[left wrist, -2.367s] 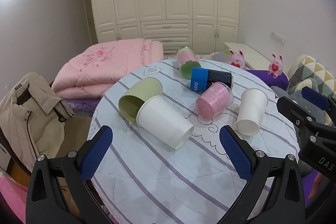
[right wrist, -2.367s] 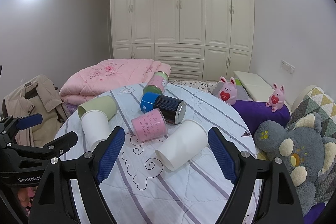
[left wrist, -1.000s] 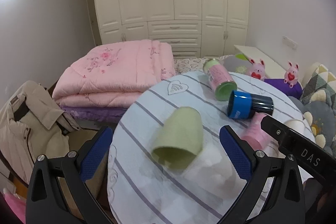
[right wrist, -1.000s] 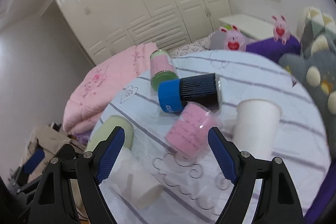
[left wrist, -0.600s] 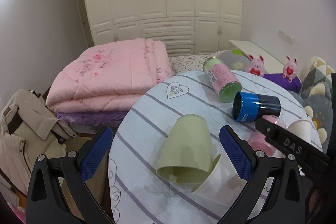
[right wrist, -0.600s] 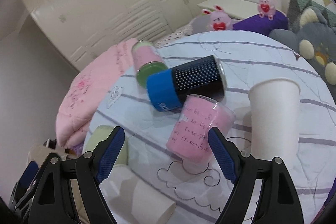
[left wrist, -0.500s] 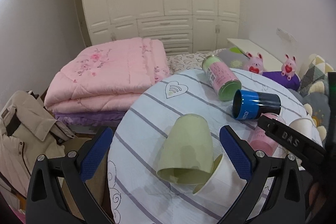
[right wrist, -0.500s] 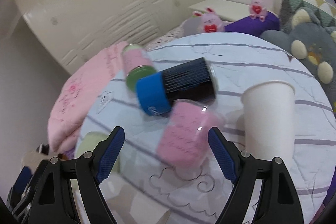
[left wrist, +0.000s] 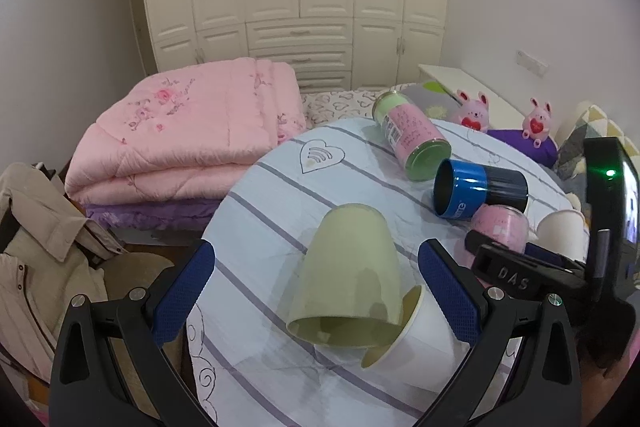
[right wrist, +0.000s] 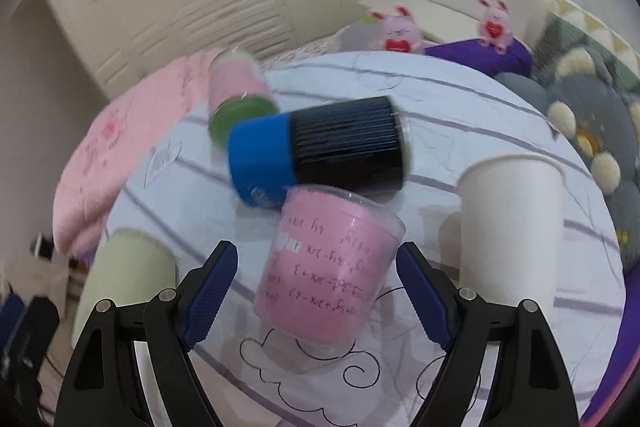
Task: Flip cup upright
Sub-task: 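Close the right gripper around the pink cup's body, then lift the pink cup with the right gripper and carry it toward the left gripper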
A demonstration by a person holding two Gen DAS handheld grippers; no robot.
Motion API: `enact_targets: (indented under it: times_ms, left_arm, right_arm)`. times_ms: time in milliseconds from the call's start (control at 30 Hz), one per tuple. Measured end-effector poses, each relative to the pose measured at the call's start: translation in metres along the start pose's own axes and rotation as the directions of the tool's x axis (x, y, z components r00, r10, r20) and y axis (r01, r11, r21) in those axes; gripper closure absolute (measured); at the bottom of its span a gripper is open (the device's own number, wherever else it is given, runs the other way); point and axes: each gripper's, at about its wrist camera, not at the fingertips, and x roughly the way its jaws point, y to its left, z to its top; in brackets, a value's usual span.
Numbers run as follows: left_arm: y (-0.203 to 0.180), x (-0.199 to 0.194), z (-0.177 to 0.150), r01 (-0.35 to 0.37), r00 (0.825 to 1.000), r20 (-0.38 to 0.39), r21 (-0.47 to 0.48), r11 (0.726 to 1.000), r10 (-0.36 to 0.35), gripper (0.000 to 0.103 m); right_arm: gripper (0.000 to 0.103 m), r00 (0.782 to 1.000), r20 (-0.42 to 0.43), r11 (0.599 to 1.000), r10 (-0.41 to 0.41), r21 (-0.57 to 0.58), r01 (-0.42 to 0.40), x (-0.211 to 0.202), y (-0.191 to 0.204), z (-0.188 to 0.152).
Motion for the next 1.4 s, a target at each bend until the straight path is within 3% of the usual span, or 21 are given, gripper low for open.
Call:
enact_targets:
  times_ms: [200, 300, 900, 1400]
  left_arm:
    - [0.004, -0.003, -0.002, 0.004, 1.0, -0.005, -0.012, 1.0, -0.004, 0.0]
    - [0.005, -0.004, -0.003, -0.001, 1.0, -0.006, -0.015, 1.0, 0.001, 0.0]
    - [-0.02, -0.021, -0.016, 0.01, 0.998, -0.059, -0.035, 0.999, -0.012, 0.0]
    - [-0.075, -0.045, -0.039, 0.004, 0.995, -0.103, 0.001, 1.0, -0.004, 0.0]
  right_arm:
    - [0.02, 0.998, -0.029, 0.995, -0.051, -0.091, 0.048, 0.014, 0.008, -0.002]
    - [0.032, 0.997, -0.048, 0.986, -0.055, -0.161, 0.046, 0.018, 0.016, -0.006]
    - [0.033, 0.992, -0.083, 0.957, 0.094, -0.267, -0.113, -0.024, -0.007, -0.016]
    - [0.032, 0.964, -0.169, 0.915, 0.203, -0.319, -0.249, -0.053, -0.045, -0.059]
